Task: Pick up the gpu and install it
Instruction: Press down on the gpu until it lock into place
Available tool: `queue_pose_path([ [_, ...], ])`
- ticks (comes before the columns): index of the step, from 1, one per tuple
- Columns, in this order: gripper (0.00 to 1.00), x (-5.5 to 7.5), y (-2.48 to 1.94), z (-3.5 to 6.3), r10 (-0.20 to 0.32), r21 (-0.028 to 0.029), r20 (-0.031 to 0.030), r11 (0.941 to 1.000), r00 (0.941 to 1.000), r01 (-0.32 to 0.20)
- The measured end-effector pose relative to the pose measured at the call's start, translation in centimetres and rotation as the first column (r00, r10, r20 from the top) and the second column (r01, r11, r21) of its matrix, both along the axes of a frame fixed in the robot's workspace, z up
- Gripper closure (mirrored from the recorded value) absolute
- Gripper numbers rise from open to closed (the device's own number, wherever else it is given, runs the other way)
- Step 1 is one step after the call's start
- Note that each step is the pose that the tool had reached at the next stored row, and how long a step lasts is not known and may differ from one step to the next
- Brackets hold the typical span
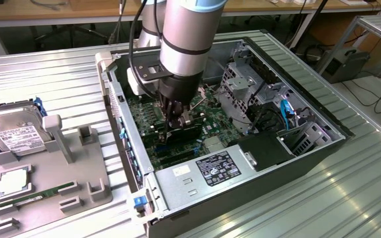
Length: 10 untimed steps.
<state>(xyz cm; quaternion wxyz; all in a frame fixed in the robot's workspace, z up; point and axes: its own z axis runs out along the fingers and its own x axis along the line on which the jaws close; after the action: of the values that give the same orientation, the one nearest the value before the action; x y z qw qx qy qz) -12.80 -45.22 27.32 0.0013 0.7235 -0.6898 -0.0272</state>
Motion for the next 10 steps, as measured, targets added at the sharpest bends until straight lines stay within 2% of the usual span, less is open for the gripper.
queue_pose_path([
  [10,0.89,-0.10,0.00,-0.40,0.003,-0.0001,-0.0001,1.0000,1.0000,-0.003],
])
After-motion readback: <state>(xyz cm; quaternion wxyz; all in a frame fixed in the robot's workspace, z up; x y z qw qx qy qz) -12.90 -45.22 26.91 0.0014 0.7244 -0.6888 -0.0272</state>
